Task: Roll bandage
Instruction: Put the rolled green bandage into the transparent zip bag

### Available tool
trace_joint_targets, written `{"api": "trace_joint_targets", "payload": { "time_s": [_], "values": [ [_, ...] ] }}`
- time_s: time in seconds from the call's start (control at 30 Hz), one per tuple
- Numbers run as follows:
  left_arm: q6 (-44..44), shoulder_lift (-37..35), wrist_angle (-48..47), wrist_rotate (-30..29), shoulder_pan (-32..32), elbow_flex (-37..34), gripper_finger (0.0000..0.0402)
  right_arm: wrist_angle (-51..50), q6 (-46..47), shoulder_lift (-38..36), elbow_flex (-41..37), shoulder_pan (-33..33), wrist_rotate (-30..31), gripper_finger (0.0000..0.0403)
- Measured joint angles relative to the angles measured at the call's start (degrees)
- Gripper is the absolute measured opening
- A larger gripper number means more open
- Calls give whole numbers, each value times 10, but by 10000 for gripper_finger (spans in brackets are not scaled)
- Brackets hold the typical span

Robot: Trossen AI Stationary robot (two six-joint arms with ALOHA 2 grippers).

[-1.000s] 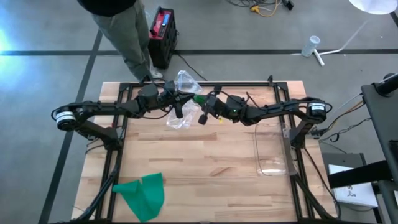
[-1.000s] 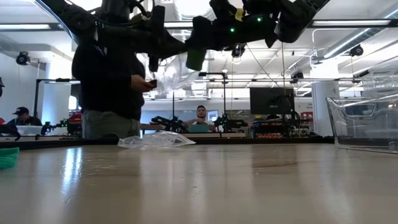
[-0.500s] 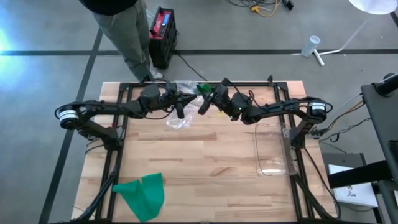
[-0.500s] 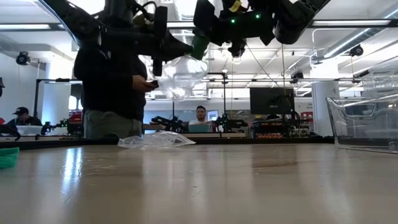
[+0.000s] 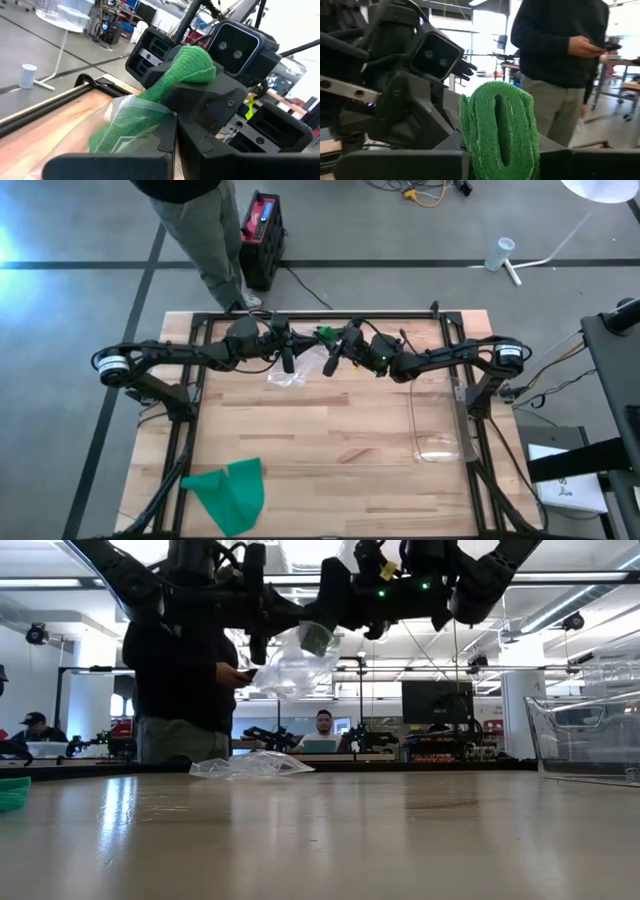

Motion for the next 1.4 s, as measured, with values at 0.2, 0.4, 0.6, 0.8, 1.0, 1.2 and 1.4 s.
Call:
{"api": "trace_joint_targets", "payload": {
  "time_s": [0.2,0.4,0.6,0.8,1.0,1.2,1.4],
  "values": [
    [-25,0,12,2,0,-1,0,-44,16,-22,0,6,-15,90],
    [-46,0,68,7,-13,-1,0,-150,19,-92,0,18,-26,132],
    [-60,-4,149,-6,-20,1,0,-263,18,-174,-3,38,-85,184],
    [-85,-2,201,-3,-21,4,0,-269,3,-218,-1,43,-73,233],
    [-95,1,193,-16,-28,23,0,-271,-11,-202,12,41,-10,249],
    [-142,29,160,-46,-28,31,0,-281,-33,-184,34,42,10,236],
    [-178,69,179,-54,-28,30,0,-388,-42,-182,65,42,23,185]
  ]
}}
